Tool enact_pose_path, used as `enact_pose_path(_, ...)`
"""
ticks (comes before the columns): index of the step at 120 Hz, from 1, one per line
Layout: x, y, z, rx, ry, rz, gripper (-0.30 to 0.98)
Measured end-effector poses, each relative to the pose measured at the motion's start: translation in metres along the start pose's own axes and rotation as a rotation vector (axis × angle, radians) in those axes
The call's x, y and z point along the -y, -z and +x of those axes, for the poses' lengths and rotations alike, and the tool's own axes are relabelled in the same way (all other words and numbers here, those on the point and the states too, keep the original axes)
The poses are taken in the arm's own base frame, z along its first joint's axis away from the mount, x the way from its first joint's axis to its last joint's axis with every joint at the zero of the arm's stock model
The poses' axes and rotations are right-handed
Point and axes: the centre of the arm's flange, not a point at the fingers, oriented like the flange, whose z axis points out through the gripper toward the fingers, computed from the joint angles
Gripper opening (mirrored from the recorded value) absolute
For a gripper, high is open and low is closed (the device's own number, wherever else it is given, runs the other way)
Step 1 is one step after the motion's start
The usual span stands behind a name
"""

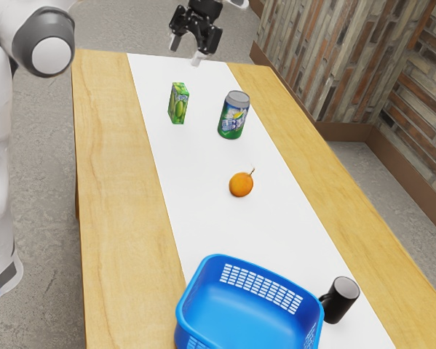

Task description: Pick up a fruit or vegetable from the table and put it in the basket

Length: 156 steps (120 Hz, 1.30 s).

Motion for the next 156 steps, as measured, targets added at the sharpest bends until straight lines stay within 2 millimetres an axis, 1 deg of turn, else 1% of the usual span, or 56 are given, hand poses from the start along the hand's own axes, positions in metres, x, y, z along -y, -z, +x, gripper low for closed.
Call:
enact_pose_path(5, -0.001, 0.005, 0.008, -0.064, 0.003, -0.004, 0.67)
enact_pose_path(18, -0.023, 0.014, 0.019, -0.182, -0.027, -0.009, 0.67)
enact_pose_path(23, -0.025, 0.017, 0.022, -0.213, -0.027, -0.016, 0.67)
enact_pose_path(28, -0.022, 0.021, 0.024, -0.241, -0.02, -0.033, 0.67)
enact_pose_path(30, -0.02, 0.027, 0.021, -0.261, -0.016, -0.037, 0.67)
enact_pose_path(32, -0.019, 0.041, 0.012, -0.3, -0.013, -0.032, 0.67)
enact_pose_path(34, -0.019, 0.059, -0.001, -0.354, -0.013, -0.017, 0.67)
enact_pose_path(36, -0.024, 0.078, -0.014, -0.412, -0.021, -0.002, 0.67)
enact_pose_path(38, -0.033, 0.092, -0.026, -0.46, -0.036, 0.012, 0.67)
enact_pose_path(40, -0.045, 0.102, -0.035, -0.496, -0.058, 0.025, 0.67)
enact_pose_path(42, -0.06, 0.106, -0.038, -0.518, -0.084, 0.038, 0.67)
enact_pose_path(43, -0.068, 0.105, -0.036, -0.521, -0.097, 0.046, 0.67)
enact_pose_path(46, -0.098, 0.097, -0.026, -0.517, -0.147, 0.072, 0.67)
enact_pose_path(51, -0.161, 0.073, -0.01, -0.485, -0.258, 0.101, 0.66)
enact_pose_path(55, -0.207, 0.053, -0.005, -0.459, -0.345, 0.118, 0.66)
enact_pose_path(58, -0.232, 0.042, -0.005, -0.448, -0.395, 0.126, 0.66)
enact_pose_path(61, -0.249, 0.033, -0.002, -0.441, -0.43, 0.133, 0.66)
enact_pose_path(64, -0.261, 0.025, 0.001, -0.434, -0.454, 0.14, 0.66)
enact_pose_path(68, -0.272, 0.013, 0.009, -0.419, -0.475, 0.148, 0.66)
enact_pose_path(75, -0.284, -0.01, 0.023, -0.387, -0.503, 0.162, 0.66)
enact_pose_path(83, -0.295, -0.043, 0.038, -0.333, -0.528, 0.181, 0.66)
enact_pose_path(89, -0.301, -0.072, 0.043, -0.286, -0.55, 0.196, 0.66)
enact_pose_path(94, -0.292, -0.103, 0.042, -0.239, -0.56, 0.201, 0.66)
enact_pose_path(99, -0.279, -0.128, 0.042, -0.213, -0.563, 0.199, 0.66)
enact_pose_path(103, -0.27, -0.144, 0.044, -0.203, -0.564, 0.196, 0.66)
enact_pose_path(107, -0.265, -0.155, 0.047, -0.204, -0.568, 0.193, 0.66)
enact_pose_path(120, -0.263, -0.184, 0.057, -0.231, -0.597, 0.175, 0.66)
enact_pose_path(127, -0.263, -0.194, 0.062, -0.249, -0.612, 0.164, 0.66)
enact_pose_path(156, -0.265, -0.213, 0.07, -0.294, -0.663, 0.136, 0.66)
